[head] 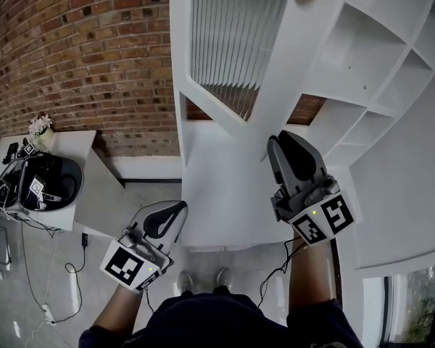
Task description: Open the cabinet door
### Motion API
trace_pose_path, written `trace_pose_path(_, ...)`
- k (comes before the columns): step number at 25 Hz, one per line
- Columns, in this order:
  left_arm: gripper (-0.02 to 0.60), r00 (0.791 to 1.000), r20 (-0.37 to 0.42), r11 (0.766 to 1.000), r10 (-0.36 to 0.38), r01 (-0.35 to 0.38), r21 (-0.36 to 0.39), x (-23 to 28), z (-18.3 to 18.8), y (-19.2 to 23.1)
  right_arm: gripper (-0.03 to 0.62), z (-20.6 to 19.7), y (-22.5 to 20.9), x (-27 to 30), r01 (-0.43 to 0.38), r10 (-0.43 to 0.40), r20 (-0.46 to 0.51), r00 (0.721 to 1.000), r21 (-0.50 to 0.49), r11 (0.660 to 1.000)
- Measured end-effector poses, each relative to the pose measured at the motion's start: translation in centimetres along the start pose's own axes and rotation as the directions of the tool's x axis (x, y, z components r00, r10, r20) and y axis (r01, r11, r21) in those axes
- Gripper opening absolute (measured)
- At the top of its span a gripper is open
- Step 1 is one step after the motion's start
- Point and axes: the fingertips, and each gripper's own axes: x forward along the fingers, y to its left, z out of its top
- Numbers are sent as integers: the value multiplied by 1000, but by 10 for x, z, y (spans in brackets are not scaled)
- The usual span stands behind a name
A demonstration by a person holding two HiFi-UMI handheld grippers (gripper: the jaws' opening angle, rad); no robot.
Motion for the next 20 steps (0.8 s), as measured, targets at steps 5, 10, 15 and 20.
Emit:
trace_pose_path(5,5,1000,5,1000,-18,18,5,-17,4,4,83,6,45,7,-11,11,9,1000,-44,999)
trace_pose_path(10,5,1000,4,1000,-12,12,6,-37,5,15,82,8,76,14,-14,16,24,1000,-48,999)
trace_pose_path(15,5,1000,9,1000,1,-1,5,-57,5,23,86,8,115,26,-28,32,33,999,-116,993)
trace_pose_path(20,5,1000,20,1000,13,-13,7,-73,7,33,91,7,143,40,-36,42,41,998,-135,990)
